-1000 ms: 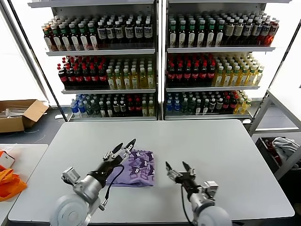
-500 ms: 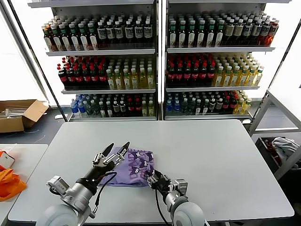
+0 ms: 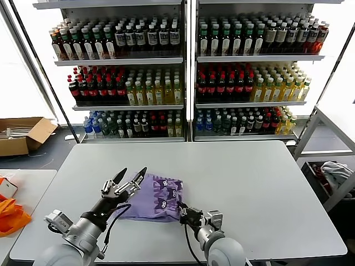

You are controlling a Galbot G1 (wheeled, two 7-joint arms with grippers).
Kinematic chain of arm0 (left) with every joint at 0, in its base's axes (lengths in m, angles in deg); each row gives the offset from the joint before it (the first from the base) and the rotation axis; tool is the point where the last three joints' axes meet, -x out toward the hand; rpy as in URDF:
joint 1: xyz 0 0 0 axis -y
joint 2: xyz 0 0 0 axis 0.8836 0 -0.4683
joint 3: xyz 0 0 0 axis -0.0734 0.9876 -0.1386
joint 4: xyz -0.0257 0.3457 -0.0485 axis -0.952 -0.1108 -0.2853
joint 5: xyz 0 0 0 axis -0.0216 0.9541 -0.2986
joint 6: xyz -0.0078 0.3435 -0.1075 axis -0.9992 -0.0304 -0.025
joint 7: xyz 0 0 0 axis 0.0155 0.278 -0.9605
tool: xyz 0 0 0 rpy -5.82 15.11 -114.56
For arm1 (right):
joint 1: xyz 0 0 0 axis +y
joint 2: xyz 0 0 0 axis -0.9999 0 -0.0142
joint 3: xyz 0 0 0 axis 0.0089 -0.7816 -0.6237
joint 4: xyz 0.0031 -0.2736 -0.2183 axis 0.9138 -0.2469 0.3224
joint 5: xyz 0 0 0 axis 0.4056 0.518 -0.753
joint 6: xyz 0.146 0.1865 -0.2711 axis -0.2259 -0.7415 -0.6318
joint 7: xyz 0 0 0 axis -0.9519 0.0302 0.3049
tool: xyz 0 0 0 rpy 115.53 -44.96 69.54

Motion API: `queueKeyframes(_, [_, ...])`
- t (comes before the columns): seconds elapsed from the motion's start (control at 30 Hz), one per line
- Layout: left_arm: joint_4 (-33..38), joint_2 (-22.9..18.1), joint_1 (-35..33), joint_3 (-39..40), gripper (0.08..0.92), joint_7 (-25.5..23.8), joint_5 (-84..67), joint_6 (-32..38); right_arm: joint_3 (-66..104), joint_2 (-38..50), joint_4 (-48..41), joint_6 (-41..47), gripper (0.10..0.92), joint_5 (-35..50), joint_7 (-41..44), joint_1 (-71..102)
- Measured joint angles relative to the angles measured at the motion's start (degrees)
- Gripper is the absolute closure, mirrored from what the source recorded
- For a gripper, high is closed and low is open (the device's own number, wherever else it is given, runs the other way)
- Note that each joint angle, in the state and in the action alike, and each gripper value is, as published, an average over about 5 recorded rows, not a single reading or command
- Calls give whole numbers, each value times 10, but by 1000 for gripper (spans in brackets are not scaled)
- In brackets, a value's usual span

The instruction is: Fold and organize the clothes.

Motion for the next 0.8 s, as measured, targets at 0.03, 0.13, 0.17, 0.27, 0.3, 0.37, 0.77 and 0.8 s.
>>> queueKeyframes(0.03, [0, 0, 0, -1, 177, 0, 0, 0, 7, 7, 6, 1, 917, -5, 4, 3])
queueKeyframes(0.13, [0, 0, 1, -2, 177, -1, 0, 0, 29, 33, 20, 2, 917, -22, 16, 16])
queueKeyframes(0.17, [-1, 0, 1, -2, 177, -1, 0, 0, 37, 42, 23, 2, 917, -28, 20, 20])
queueKeyframes(0.27, [-2, -3, 4, -1, 177, 0, 1, 0, 63, 71, 31, 2, 917, -41, 29, 33])
queueKeyframes(0.3, [-3, -3, 5, 0, 177, 0, 1, -1, 72, 79, 33, 3, 917, -44, 32, 37])
queueKeyframes(0.37, [-4, -5, 7, 2, 177, 1, 2, -1, 89, 94, 40, 4, 908, -50, 35, 46])
queueKeyframes(0.77, [1, -4, 4, -1, 177, 6, 7, -3, 145, 112, 93, -21, 600, -103, 34, 61])
queueKeyframes(0.8, [2, -5, 3, -1, 177, 6, 8, -3, 144, 111, 94, -23, 574, -107, 34, 58])
